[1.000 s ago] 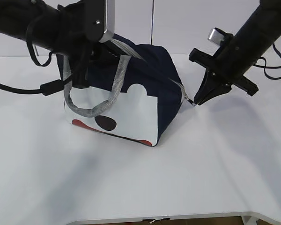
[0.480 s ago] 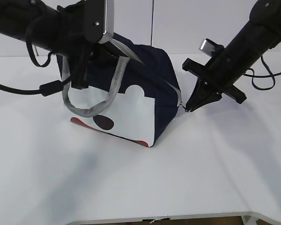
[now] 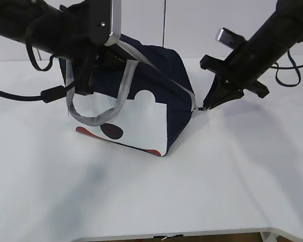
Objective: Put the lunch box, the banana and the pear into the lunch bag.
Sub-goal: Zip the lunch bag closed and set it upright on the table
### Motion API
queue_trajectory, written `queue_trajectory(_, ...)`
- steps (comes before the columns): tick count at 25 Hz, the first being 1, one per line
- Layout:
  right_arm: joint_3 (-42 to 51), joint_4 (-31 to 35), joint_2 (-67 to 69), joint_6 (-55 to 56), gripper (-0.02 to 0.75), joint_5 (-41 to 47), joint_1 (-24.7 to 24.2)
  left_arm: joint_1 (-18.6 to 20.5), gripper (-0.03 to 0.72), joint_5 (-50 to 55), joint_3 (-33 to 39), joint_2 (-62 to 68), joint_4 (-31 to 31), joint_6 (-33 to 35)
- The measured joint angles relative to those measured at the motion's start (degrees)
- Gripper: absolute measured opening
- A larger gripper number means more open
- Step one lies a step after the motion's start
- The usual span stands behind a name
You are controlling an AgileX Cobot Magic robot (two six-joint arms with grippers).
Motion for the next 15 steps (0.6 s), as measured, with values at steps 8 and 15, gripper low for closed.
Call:
queue_trajectory(8, 0.0, -0.4, -3.4, -7.9, 0.319, 0.4, -0.2, 0.3, -0.012, 0.4, 0.0, -0.2, 0.1, 0.0)
queue_trajectory(15, 0.0, 1.1, -5.4, -25.0, 0.389, 4.2, -0.2, 0.3, -0.012, 0.5, 0.0, -0.2, 0.2, 0.0)
